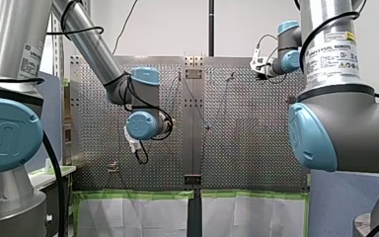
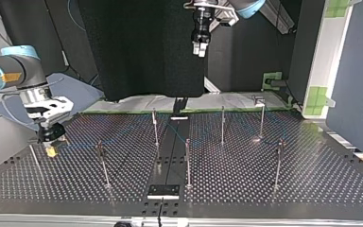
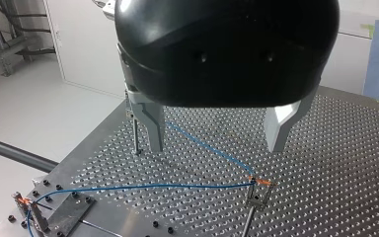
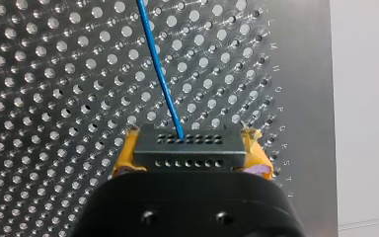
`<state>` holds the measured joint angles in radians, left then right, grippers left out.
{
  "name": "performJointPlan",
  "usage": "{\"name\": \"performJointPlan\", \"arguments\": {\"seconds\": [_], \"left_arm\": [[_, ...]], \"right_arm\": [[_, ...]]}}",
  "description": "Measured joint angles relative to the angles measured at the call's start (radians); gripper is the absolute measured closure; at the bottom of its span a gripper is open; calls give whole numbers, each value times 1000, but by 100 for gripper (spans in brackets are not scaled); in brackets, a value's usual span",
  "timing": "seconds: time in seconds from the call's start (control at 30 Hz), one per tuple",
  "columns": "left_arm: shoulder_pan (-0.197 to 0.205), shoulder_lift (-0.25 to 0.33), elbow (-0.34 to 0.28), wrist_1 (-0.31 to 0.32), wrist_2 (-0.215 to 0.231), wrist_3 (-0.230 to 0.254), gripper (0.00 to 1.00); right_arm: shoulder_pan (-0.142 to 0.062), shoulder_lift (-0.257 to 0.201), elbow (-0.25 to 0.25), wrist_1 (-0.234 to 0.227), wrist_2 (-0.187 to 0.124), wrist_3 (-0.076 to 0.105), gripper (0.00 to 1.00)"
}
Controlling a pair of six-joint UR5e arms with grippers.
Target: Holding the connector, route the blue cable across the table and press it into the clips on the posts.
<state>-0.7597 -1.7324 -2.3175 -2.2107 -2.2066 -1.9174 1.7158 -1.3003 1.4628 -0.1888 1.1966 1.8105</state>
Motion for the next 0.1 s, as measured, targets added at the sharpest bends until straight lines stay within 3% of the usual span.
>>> {"name": "performJointPlan", "arguments": {"seconds": [0.1], "left_arm": [[0,0,0,0,0,0,0]], "right_arm": [[0,0,0,0,0,0,100]]}}
